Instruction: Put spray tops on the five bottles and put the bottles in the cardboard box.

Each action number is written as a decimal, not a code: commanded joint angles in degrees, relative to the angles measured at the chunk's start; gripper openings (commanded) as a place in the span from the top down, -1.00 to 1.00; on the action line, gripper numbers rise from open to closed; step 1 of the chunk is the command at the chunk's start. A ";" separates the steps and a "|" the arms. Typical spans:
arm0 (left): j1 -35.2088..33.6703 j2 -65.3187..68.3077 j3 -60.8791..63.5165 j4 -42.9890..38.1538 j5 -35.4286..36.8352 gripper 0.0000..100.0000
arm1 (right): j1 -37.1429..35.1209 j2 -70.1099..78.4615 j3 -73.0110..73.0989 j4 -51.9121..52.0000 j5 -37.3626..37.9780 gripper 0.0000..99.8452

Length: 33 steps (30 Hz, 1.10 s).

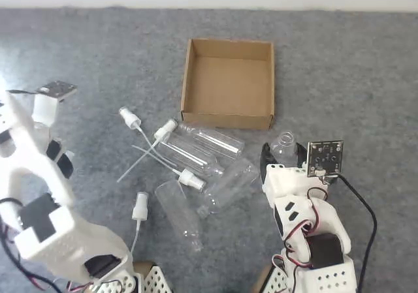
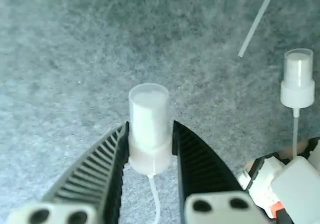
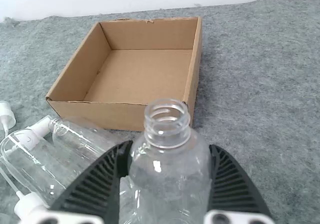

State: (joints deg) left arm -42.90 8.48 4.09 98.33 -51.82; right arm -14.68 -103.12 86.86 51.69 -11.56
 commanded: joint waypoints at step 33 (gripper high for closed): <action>2.73 -44.66 19.56 -10.90 21.10 0.94 | -0.13 -0.92 -0.09 -1.27 -0.18 0.73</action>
State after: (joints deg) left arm -41.58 -32.84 23.96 88.66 -34.59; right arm -14.68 -103.12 87.56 51.69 -11.56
